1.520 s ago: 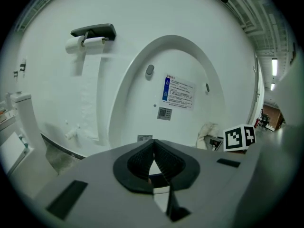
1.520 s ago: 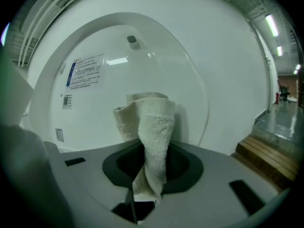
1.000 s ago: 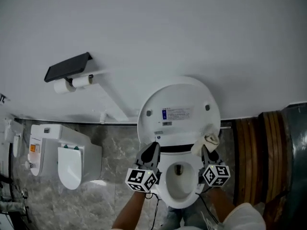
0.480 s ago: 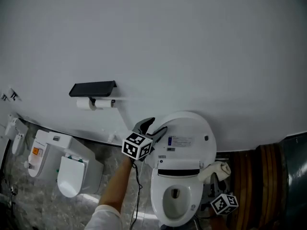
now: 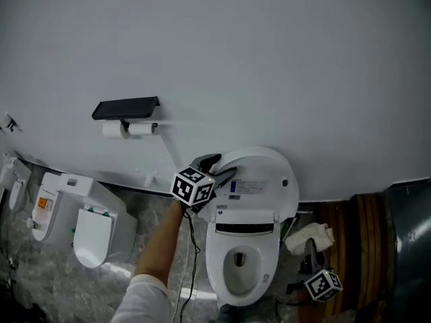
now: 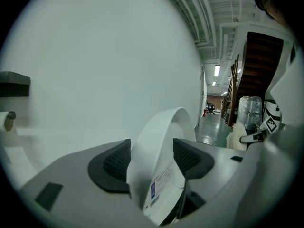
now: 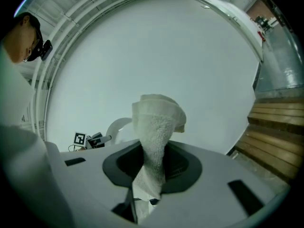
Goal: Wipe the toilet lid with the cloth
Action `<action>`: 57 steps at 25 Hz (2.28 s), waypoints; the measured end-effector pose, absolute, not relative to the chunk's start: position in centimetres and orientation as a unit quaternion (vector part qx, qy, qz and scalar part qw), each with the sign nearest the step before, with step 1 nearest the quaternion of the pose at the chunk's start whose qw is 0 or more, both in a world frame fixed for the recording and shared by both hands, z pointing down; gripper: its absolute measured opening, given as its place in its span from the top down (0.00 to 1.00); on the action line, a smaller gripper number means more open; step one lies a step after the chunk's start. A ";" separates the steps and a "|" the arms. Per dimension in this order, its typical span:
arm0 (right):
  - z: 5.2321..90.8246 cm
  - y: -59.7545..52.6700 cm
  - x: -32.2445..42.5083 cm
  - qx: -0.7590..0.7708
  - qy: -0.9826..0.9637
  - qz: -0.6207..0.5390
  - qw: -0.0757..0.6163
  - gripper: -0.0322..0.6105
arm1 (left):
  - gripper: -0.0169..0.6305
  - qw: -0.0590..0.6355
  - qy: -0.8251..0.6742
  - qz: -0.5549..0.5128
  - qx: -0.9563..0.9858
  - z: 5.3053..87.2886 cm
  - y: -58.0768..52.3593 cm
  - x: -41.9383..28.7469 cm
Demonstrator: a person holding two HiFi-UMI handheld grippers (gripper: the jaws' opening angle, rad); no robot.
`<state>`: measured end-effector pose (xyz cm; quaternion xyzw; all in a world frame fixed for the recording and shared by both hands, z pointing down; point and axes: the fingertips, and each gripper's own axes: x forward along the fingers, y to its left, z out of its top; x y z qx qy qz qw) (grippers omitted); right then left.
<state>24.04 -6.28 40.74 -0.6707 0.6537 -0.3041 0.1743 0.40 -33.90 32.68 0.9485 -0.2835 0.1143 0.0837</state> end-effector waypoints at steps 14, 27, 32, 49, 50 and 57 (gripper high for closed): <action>29.7 0.5 21.7 -0.645 0.694 -0.245 0.207 0.82 | 0.54 -0.010 -0.100 0.186 0.977 36.5 -6.7 -2.4; 33.6 3.6 17.9 -0.631 0.699 -0.289 0.170 0.82 | 0.54 0.009 -0.041 0.277 0.960 49.1 9.2 -4.0; 39.8 5.2 15.4 -0.610 0.698 -0.352 0.134 0.82 | 0.54 0.028 -0.040 0.299 0.953 55.0 13.5 -4.4; 59.7 10.0 13.2 -0.578 0.661 -0.477 0.036 0.82 | 0.56 0.206 -0.128 0.377 0.894 78.2 18.4 -4.2; 60.6 10.0 13.1 -0.576 0.659 -0.482 0.033 0.82 | 0.56 0.206 -0.129 0.381 0.892 79.1 18.4 -4.3; 64.8 9.8 11.9 -0.552 0.660 -0.509 0.019 0.82 | 0.57 0.195 -0.147 0.394 0.886 82.8 17.9 -4.1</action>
